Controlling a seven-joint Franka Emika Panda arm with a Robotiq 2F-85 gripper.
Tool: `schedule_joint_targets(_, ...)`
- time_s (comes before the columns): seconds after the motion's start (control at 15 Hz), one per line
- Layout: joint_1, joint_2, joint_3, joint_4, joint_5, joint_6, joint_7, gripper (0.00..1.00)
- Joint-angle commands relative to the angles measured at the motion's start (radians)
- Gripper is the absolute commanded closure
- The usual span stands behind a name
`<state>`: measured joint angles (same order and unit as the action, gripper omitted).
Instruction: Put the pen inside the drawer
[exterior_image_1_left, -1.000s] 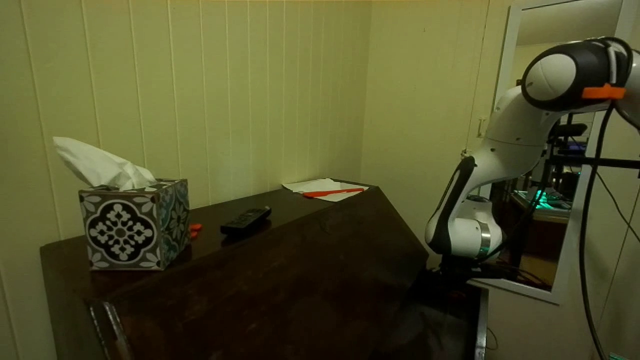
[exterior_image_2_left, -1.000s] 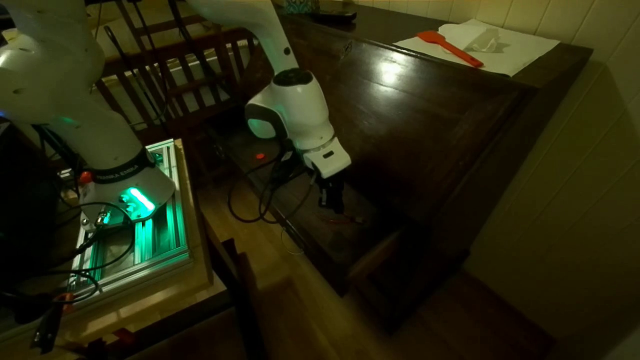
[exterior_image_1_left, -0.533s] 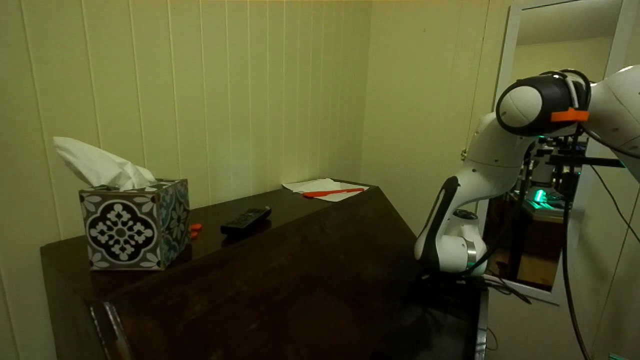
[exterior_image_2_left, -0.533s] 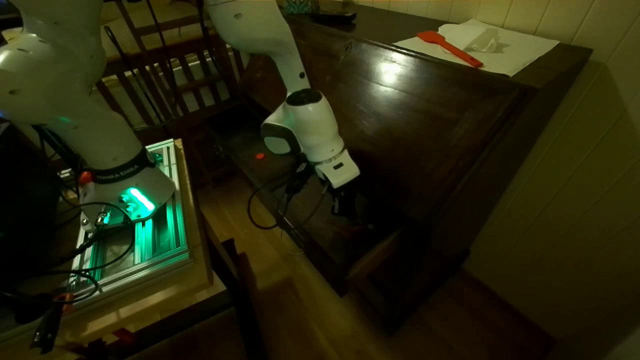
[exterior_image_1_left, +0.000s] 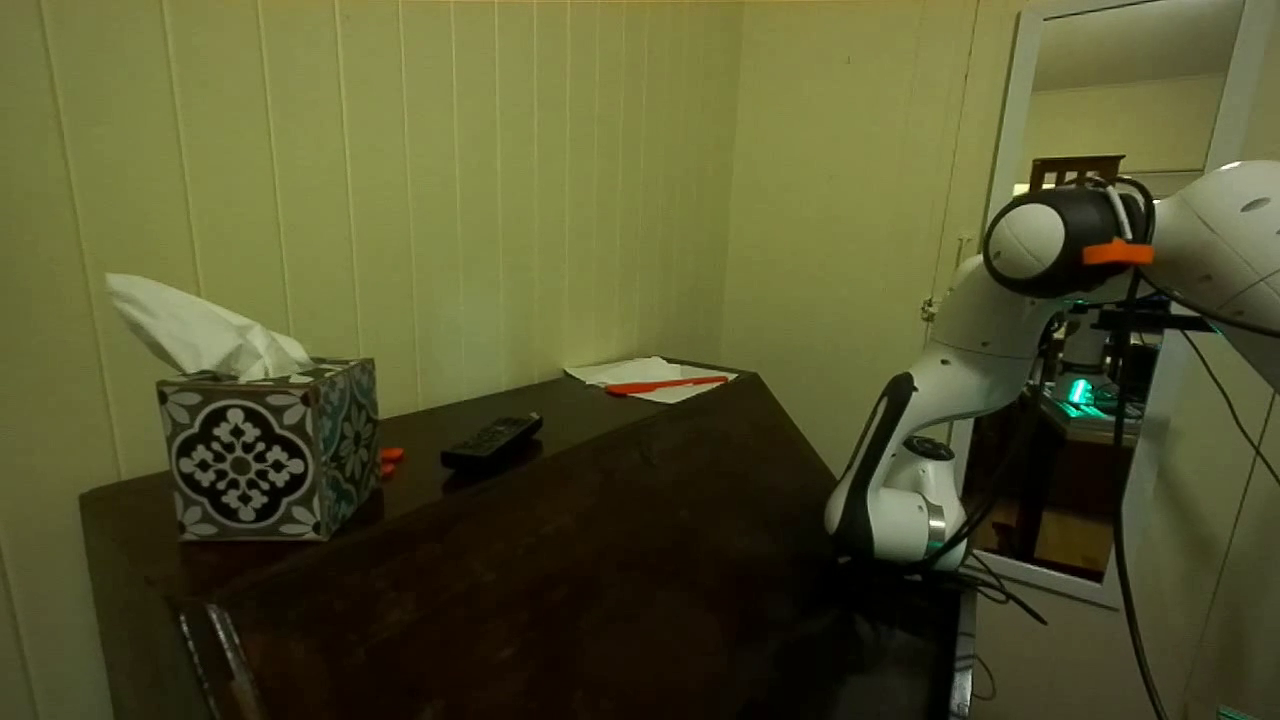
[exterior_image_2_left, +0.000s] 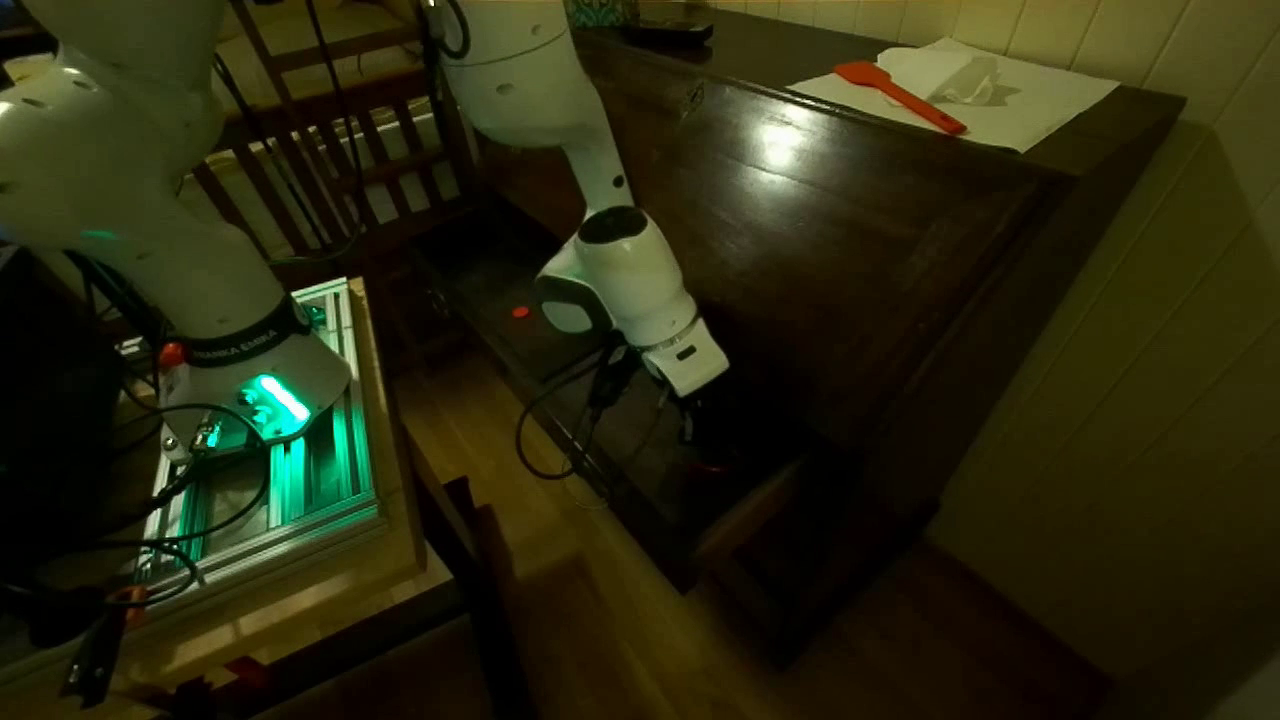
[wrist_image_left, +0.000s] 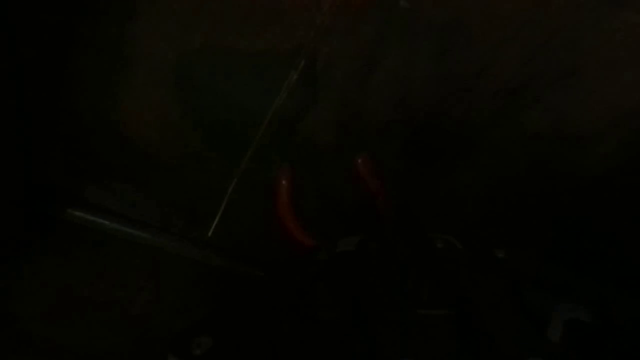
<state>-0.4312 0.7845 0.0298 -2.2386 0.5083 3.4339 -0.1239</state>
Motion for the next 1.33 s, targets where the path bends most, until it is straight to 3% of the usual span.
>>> schedule_joint_targets(0.0, -0.080, 0.043, 0.053, 0.027, -0.067, 0.052, -0.015, 0.97)
schedule_joint_targets(0.07, -0.052, 0.038, 0.002, 0.008, -0.190, 0.042, 0.104, 0.64)
schedule_joint_targets(0.13, -0.055, 0.032, -0.003, 0.000, -0.226, 0.037, 0.107, 0.62)
schedule_joint_targets(0.27, -0.035, 0.009, -0.032, -0.023, -0.284, 0.030, 0.138, 0.50)
schedule_joint_targets(0.47, 0.054, -0.084, -0.120, -0.101, -0.275, -0.048, 0.153, 0.29)
schedule_joint_targets(0.67, 0.136, -0.238, -0.209, -0.212, -0.312, -0.208, 0.099, 0.07)
schedule_joint_targets(0.8, 0.196, -0.337, -0.280, -0.265, -0.380, -0.297, 0.045, 0.00)
schedule_joint_targets(1.0, 0.265, -0.503, -0.369, -0.327, -0.510, -0.446, -0.017, 0.00)
schedule_joint_targets(1.13, 0.320, -0.615, -0.439, -0.353, -0.634, -0.560, -0.028, 0.00)
schedule_joint_targets(1.27, 0.341, -0.729, -0.462, -0.361, -0.785, -0.692, -0.014, 0.00)
